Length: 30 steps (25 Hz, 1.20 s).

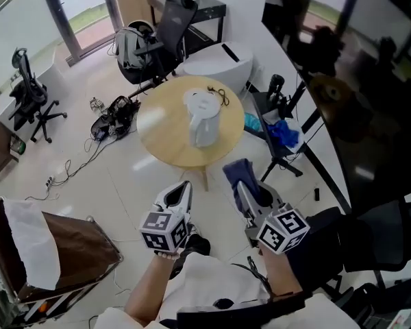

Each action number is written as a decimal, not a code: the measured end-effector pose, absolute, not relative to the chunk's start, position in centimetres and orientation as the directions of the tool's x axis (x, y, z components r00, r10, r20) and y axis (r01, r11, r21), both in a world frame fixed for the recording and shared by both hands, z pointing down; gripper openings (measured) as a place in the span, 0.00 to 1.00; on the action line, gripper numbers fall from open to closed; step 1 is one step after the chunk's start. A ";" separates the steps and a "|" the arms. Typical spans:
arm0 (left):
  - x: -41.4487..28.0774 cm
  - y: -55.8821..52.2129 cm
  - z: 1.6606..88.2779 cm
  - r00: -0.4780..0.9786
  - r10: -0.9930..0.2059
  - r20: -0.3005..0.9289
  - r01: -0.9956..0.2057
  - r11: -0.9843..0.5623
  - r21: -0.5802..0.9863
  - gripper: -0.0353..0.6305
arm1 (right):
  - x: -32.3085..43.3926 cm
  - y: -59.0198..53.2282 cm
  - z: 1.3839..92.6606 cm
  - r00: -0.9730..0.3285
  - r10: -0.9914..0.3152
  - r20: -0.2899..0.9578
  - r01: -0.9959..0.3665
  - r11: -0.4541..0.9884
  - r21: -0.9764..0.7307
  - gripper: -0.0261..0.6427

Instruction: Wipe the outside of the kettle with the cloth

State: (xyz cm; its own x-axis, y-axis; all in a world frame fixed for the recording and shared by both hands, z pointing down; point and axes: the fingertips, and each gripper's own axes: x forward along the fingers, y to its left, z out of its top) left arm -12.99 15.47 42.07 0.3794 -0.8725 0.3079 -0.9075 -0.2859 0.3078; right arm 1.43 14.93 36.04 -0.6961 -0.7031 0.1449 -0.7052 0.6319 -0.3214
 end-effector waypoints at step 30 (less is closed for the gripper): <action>-14.2 -8.6 52.9 0.267 -0.858 0.439 -0.963 -0.228 0.140 0.47 | -4.3 -10.4 40.5 -0.729 -0.620 0.291 -0.681 0.702 -0.210 0.14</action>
